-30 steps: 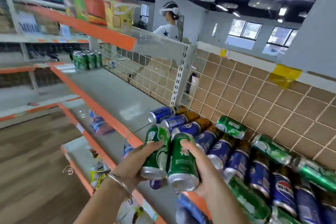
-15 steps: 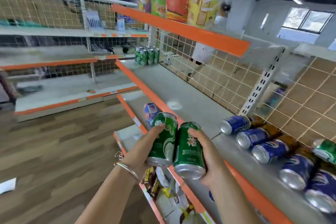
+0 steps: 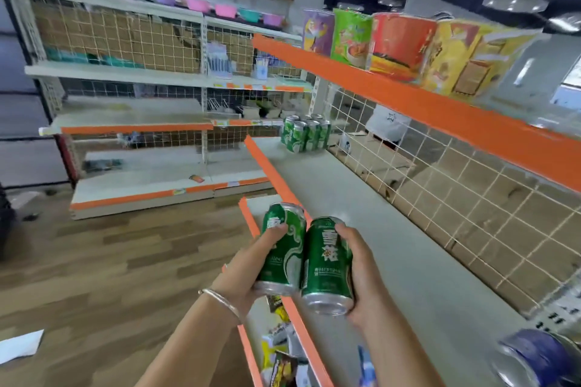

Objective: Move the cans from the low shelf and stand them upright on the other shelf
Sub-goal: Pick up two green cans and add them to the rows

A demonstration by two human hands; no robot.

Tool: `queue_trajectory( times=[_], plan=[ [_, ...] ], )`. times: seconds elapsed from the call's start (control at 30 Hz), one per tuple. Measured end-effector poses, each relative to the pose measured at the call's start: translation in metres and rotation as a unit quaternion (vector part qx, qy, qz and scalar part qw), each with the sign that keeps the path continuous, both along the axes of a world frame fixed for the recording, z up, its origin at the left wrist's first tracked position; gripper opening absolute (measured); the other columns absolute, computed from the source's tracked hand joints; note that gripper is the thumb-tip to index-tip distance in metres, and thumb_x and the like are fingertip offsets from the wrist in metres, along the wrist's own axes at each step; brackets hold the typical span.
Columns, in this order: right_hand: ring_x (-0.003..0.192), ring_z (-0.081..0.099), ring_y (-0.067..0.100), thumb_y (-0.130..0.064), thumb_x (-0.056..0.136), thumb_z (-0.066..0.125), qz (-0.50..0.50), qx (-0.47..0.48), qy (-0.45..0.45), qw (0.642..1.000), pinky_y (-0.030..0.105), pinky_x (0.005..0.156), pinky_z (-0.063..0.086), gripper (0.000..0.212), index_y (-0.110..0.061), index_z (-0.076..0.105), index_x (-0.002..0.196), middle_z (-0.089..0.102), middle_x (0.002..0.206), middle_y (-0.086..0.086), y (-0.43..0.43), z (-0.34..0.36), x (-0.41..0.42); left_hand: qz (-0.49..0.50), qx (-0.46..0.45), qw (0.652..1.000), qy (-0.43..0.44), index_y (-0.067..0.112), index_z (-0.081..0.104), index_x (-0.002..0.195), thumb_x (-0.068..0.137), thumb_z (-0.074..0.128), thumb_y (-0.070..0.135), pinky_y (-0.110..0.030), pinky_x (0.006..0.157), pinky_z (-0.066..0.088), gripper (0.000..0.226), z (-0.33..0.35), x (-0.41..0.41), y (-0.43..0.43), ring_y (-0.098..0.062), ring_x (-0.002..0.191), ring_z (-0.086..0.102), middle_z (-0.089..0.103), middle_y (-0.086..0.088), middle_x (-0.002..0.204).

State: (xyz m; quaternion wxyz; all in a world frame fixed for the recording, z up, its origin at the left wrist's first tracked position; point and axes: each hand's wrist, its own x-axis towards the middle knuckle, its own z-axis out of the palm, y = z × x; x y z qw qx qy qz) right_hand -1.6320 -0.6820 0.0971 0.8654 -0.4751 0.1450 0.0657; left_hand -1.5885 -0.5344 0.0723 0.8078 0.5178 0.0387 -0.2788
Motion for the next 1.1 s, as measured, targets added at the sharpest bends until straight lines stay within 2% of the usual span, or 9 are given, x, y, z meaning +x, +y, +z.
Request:
queue_trajectory(
  times=[0.17, 0.33, 0.5, 0.63, 0.77, 0.83, 0.93, 1.03, 1.1],
  plan=[
    [0.063, 0.068, 0.028, -0.038, 0.082, 0.057, 0.024, -0.014, 0.007, 1.0, 0.032, 0.054, 0.056, 0.034, -0.009, 0.066, 0.095, 0.07, 0.08, 0.016, 0.01, -0.007, 0.069, 0.004, -0.027, 1.0, 0.002, 0.01, 0.062, 0.116, 0.064, 0.08, 0.037, -0.053, 0.102, 0.043, 0.062, -0.01, 0.059, 0.015, -0.036, 0.107, 0.064, 0.069, -0.018, 0.111],
    [0.06, 0.066, 0.029, -0.036, 0.064, 0.068, 0.004, -0.066, 0.032, 0.997, 0.033, 0.052, 0.055, 0.065, -0.001, 0.058, 0.118, 0.066, 0.087, 0.022, 0.03, -0.02, 0.146, 0.01, -0.004, 1.0, -0.016, 0.008, 0.06, 0.116, 0.074, 0.077, 0.026, -0.05, 0.094, 0.049, 0.049, -0.016, 0.127, 0.037, -0.04, 0.104, 0.064, 0.07, -0.021, 0.107],
    [0.078, 0.067, 0.037, -0.031, 0.056, 0.08, -0.011, -0.089, 0.015, 0.996, 0.043, 0.066, 0.056, 0.072, -0.003, 0.059, 0.119, 0.066, 0.102, 0.029, 0.066, -0.03, 0.232, 0.022, 0.018, 0.999, -0.031, 0.011, 0.059, 0.117, 0.081, 0.068, 0.024, -0.038, 0.076, 0.058, 0.039, -0.018, 0.213, 0.073, -0.032, 0.094, 0.068, 0.071, -0.017, 0.104],
    [0.081, 0.068, 0.038, -0.037, 0.049, 0.081, -0.028, -0.084, 0.008, 0.996, 0.045, 0.068, 0.055, 0.078, -0.006, 0.06, 0.117, 0.066, 0.106, 0.029, 0.094, -0.03, 0.298, -0.016, 0.024, 0.999, -0.022, 0.01, 0.059, 0.116, 0.075, 0.072, 0.029, -0.05, 0.091, 0.051, 0.048, -0.015, 0.285, 0.103, -0.036, 0.099, 0.067, 0.071, -0.018, 0.104],
    [0.082, 0.069, 0.04, -0.029, 0.064, 0.077, -0.048, -0.049, -0.008, 0.998, 0.044, 0.066, 0.055, 0.062, -0.005, 0.059, 0.118, 0.066, 0.107, 0.03, 0.104, -0.033, 0.344, -0.072, 0.059, 0.994, -0.059, 0.005, 0.061, 0.11, 0.068, 0.073, 0.03, -0.051, 0.084, 0.055, 0.051, -0.009, 0.347, 0.119, -0.038, 0.093, 0.068, 0.072, -0.02, 0.099],
    [0.079, 0.069, 0.038, -0.026, 0.069, 0.074, -0.06, -0.036, -0.008, 0.998, 0.043, 0.064, 0.056, 0.056, -0.004, 0.059, 0.119, 0.067, 0.104, 0.028, 0.104, -0.034, 0.362, -0.094, 0.081, 0.989, -0.084, 0.004, 0.064, 0.106, 0.066, 0.078, 0.033, -0.052, 0.088, 0.053, 0.052, -0.009, 0.373, 0.118, -0.037, 0.094, 0.068, 0.072, -0.019, 0.098],
    [0.081, 0.067, 0.039, -0.032, 0.052, 0.083, -0.114, -0.056, 0.025, 0.992, 0.045, 0.065, 0.055, 0.079, -0.004, 0.057, 0.121, 0.065, 0.108, 0.03, 0.095, -0.037, 0.389, -0.121, 0.099, 0.982, -0.101, 0.004, 0.068, 0.1, 0.062, 0.083, 0.036, -0.054, 0.091, 0.051, 0.052, -0.013, 0.408, 0.108, -0.038, 0.094, 0.068, 0.073, -0.018, 0.097],
    [0.098, 0.064, 0.047, -0.04, 0.037, 0.091, -0.167, -0.083, 0.044, 0.981, 0.056, 0.076, 0.053, 0.101, -0.007, 0.054, 0.124, 0.062, 0.116, 0.031, 0.08, -0.039, 0.417, -0.143, 0.109, 0.978, -0.109, 0.004, 0.069, 0.096, 0.063, 0.083, 0.031, -0.051, 0.091, 0.052, 0.045, -0.017, 0.445, 0.087, -0.036, 0.094, 0.069, 0.073, -0.017, 0.097],
    [0.097, 0.065, 0.047, -0.042, 0.041, 0.091, -0.176, -0.086, 0.032, 0.98, 0.058, 0.078, 0.052, 0.095, -0.007, 0.056, 0.123, 0.065, 0.112, 0.029, 0.067, -0.038, 0.434, -0.155, 0.108, 0.975, -0.119, 0.006, 0.07, 0.097, 0.056, 0.086, 0.033, -0.048, 0.092, 0.052, 0.051, -0.02, 0.47, 0.07, -0.033, 0.093, 0.069, 0.073, -0.015, 0.097]
  ],
)
